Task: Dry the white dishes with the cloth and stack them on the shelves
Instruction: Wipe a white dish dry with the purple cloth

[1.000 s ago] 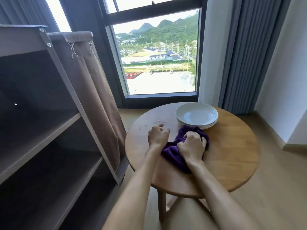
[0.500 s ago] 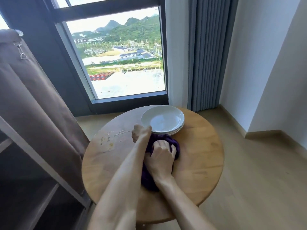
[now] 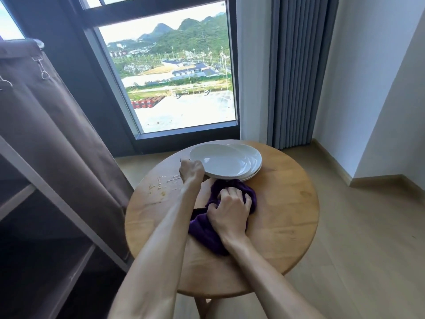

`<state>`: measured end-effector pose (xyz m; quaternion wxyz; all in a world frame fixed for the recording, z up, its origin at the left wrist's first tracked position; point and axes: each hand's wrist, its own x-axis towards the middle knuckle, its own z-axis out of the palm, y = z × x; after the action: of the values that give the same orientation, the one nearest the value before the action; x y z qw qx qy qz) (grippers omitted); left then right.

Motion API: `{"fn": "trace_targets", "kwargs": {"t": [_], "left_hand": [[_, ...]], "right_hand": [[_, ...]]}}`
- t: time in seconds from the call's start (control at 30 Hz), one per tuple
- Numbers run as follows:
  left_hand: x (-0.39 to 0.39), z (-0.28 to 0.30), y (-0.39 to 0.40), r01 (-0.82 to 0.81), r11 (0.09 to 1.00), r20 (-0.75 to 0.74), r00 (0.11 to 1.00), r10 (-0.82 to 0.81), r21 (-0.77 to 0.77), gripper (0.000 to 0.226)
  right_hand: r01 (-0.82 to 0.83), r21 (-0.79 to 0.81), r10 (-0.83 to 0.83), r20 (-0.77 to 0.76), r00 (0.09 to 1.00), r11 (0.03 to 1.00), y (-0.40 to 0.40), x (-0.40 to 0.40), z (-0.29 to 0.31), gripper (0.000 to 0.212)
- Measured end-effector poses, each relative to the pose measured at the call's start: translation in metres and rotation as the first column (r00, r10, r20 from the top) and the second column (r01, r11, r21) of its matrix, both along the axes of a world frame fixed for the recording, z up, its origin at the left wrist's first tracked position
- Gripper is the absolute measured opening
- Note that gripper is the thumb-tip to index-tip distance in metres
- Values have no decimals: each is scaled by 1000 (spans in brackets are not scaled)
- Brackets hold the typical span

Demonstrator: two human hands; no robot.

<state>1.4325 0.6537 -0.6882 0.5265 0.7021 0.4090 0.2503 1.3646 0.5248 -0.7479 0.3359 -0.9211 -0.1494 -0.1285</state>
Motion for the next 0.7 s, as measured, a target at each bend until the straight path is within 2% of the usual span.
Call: {"fn": "trace_targets", "kwargs": {"t": [0.13,0.2,0.27,0.33,0.4,0.47,0.6,0.7], "left_hand": [[-28,-1,5,-73,986,141,985,94,-147,16],[-51,-3,10,-175,975,171,965,198,-140,16],[-77,-9,17,-259,956,216,934,284,-136,18],[-102,-16,22,-280,935,300,893,337,-217,25],[-123,-20,27,-243,895,382,839,387,-373,38],[-142,-19,30,-243,865,390,815,428,-440,43],[-175,-17,28,-271,866,388,809,442,-421,45],[-195,-13,28,-225,851,406,802,438,-474,56]], "right_hand": [[18,116,-21,29,999,993,1,0,2,29],[51,264,-56,12,998,963,3,-1,4,47],[96,428,-93,-29,995,899,1,-2,7,55],[118,486,-94,-75,993,866,0,-4,7,43],[104,475,-72,-85,994,874,-1,-5,7,25],[112,514,-68,-104,992,851,-3,-3,11,19],[254,700,-69,-282,957,668,-4,2,45,22],[225,793,-20,-260,965,566,4,-5,84,21]]}}
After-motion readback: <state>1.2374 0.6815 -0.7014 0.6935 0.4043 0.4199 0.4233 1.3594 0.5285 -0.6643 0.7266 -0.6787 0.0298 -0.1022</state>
